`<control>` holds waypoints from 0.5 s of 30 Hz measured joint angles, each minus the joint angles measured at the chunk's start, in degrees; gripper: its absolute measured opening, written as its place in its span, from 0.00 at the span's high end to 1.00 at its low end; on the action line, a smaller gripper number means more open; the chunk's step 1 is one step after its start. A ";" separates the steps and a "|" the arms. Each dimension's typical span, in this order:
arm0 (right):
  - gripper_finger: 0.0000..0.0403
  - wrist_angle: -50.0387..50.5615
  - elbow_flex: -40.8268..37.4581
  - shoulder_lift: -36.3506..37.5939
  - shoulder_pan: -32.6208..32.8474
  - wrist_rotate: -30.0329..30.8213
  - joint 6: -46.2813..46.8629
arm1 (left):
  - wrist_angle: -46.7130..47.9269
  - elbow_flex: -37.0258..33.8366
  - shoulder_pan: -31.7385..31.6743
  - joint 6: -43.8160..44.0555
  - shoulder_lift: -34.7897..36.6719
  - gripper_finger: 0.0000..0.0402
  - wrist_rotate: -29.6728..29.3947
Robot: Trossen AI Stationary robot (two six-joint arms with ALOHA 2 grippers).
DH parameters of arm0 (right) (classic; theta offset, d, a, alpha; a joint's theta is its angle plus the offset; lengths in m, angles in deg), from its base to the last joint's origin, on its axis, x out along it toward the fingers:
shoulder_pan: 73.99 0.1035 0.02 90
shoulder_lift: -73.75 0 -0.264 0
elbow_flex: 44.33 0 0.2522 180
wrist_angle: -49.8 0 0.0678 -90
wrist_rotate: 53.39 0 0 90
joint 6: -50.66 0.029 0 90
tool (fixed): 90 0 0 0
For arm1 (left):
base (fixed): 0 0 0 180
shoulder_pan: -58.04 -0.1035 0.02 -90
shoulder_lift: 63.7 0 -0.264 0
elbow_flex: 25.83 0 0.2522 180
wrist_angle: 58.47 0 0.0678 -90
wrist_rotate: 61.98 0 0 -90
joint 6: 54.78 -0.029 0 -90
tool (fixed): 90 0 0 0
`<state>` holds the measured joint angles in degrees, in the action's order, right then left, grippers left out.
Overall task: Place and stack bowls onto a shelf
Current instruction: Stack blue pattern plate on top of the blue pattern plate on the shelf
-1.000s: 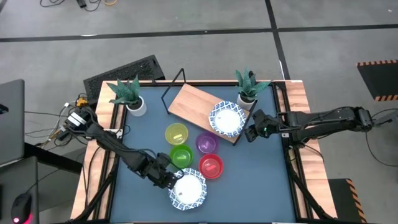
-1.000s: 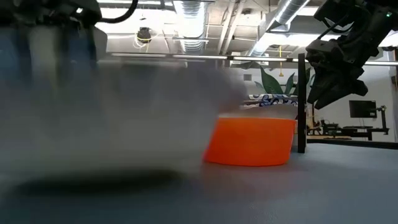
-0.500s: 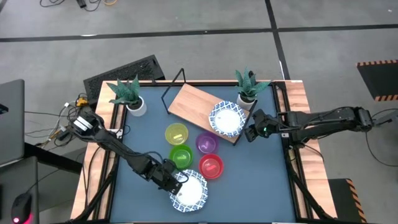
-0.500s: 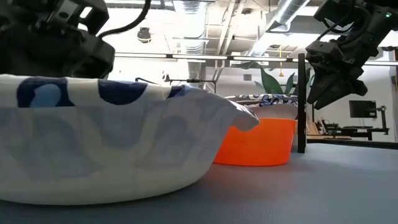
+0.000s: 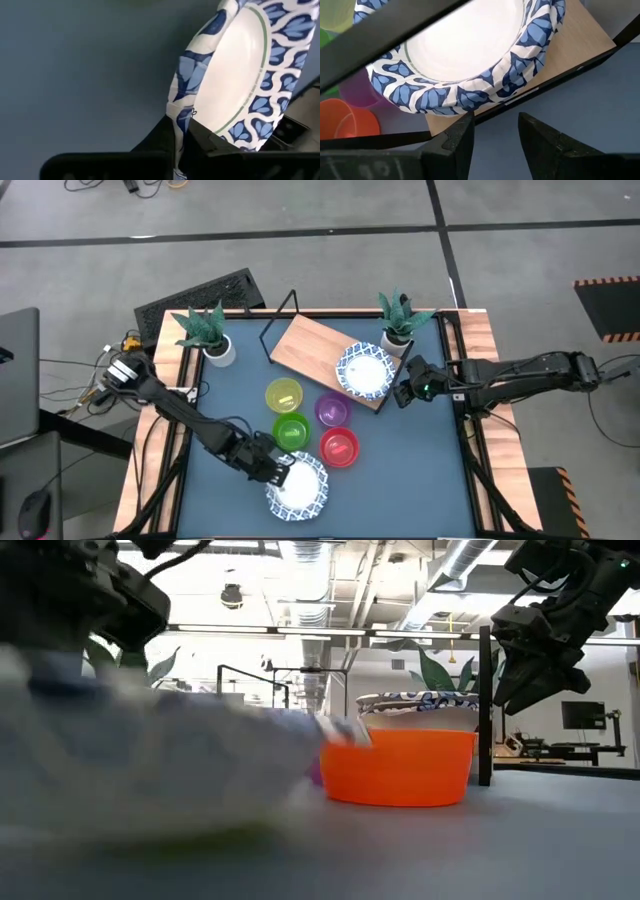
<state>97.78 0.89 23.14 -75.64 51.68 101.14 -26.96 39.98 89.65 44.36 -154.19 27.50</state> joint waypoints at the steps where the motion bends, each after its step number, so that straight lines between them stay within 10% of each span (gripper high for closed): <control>1: 0.56 0.00 0.00 0.00 0.01 0.00 0.01 | 0.96 0.00 0.00 0.52 1.19 1.00 0.34; 8: 0.56 -0.03 0.00 0.00 0.00 0.00 0.46 | 9.10 0.00 -1.82 2.06 12.15 1.00 -0.70; 15: 0.56 -0.20 0.00 0.00 0.00 0.02 0.46 | 10.60 0.00 -7.45 6.12 22.45 1.00 -15.49</control>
<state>97.58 0.89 23.15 -75.64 51.71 101.59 -16.36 39.98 82.20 50.47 -131.75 12.01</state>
